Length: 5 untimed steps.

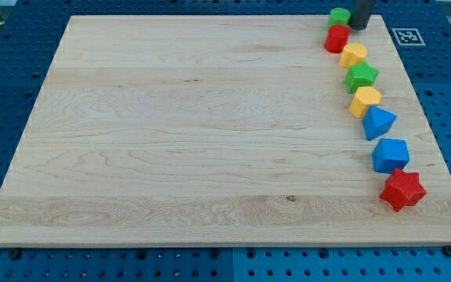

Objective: Push the red circle right a bit

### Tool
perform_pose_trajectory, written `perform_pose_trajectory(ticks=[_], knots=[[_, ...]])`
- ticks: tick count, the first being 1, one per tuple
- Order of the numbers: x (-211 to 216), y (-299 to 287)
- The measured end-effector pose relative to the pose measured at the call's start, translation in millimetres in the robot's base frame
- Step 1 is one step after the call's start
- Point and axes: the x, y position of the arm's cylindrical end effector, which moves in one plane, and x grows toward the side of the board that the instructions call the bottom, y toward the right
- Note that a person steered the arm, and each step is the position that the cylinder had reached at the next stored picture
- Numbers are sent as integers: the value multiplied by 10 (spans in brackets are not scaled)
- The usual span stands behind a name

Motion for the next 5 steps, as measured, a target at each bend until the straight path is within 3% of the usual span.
perform_pose_trajectory(ticks=[1,3,5], knots=[[-323,57],[-325,-172],[-320,-1490]])
